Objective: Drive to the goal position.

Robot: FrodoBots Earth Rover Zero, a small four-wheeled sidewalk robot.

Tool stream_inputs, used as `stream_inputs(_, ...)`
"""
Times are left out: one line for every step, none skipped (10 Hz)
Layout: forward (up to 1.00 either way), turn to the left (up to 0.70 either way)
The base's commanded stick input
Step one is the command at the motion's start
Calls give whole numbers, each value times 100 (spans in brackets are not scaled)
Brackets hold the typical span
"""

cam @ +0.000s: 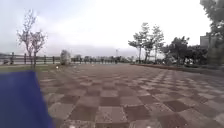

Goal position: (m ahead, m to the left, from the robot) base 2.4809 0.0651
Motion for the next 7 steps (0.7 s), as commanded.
stream_inputs(100,0)
stream_inputs(100,0)
stream_inputs(100,0)
stream_inputs(100,-7)
stream_inputs(100,-15)
stream_inputs(100,-19)
stream_inputs(100,-20)
